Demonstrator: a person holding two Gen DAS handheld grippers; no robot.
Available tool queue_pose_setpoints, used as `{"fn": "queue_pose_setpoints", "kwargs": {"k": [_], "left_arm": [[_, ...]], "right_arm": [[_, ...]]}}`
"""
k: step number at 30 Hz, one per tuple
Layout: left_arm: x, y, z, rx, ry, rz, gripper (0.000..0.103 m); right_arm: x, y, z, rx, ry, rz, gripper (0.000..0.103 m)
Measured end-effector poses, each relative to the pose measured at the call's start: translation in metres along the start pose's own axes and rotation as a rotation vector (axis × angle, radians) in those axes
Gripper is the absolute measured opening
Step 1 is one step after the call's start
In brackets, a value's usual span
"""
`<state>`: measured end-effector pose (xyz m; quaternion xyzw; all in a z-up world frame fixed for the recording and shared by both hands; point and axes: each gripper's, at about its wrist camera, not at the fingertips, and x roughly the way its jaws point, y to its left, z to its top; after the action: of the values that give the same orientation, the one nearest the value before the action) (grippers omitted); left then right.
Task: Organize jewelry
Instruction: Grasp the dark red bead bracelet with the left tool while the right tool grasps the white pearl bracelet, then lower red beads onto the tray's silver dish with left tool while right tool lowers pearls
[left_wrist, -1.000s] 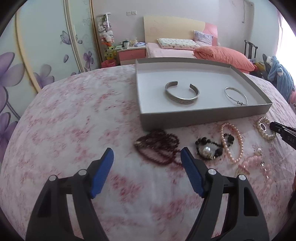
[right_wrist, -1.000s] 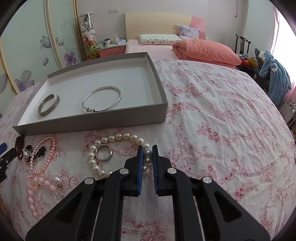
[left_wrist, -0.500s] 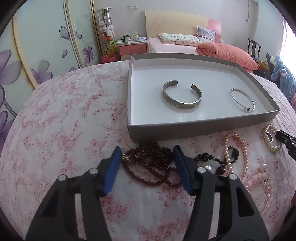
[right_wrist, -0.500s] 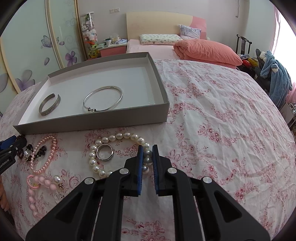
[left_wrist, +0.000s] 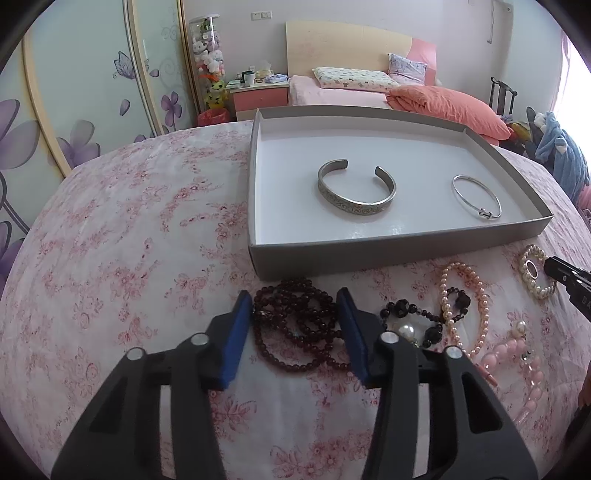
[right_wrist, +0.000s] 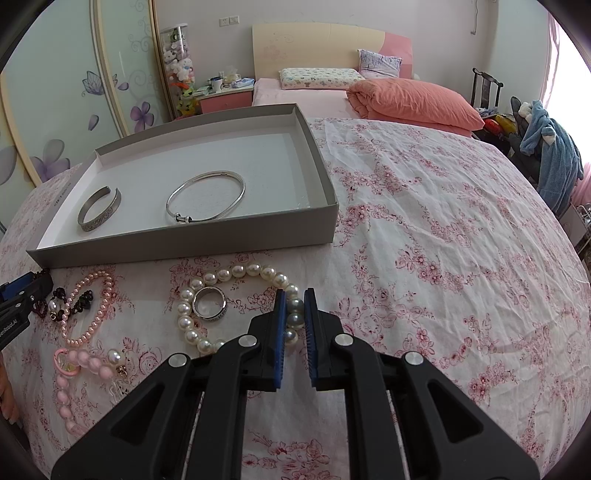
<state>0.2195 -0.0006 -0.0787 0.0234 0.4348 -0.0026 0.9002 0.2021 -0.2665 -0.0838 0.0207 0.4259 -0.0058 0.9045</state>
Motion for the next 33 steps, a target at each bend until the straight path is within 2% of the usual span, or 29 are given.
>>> {"fn": "queue_pose_setpoints", "kwargs": {"k": [1, 3, 6, 14, 19, 24, 33], "left_arm": [[-0.001, -0.001, 0.000, 0.004, -0.002, 0.005, 0.036], [-0.002, -0.003, -0.002, 0.014, -0.006, 0.009, 0.022], [-0.004, -0.003, -0.004, 0.029, -0.013, 0.018, 0.016], [-0.026, 0.011, -0.006, -0.005, -0.082, -0.027, 0.014], [-0.046, 0.013, -0.007, -0.016, -0.151, -0.053, 0.014], [-0.066, 0.012, -0.012, -0.015, -0.219, -0.060, 0.014], [-0.093, 0.000, -0.016, 0.002, -0.307, -0.036, 0.014]], "right_arm": [[0.000, 0.000, 0.000, -0.001, 0.000, -0.001, 0.011], [0.000, 0.000, 0.000, -0.003, -0.001, 0.003, 0.011], [-0.001, -0.001, -0.001, 0.007, -0.005, 0.038, 0.010], [-0.043, 0.009, 0.008, 0.002, -0.167, 0.147, 0.010], [-0.060, 0.025, 0.008, -0.028, -0.225, 0.224, 0.010], [-0.070, 0.033, 0.007, -0.035, -0.260, 0.270, 0.010], [-0.079, 0.038, 0.001, -0.030, -0.284, 0.300, 0.010]]}}
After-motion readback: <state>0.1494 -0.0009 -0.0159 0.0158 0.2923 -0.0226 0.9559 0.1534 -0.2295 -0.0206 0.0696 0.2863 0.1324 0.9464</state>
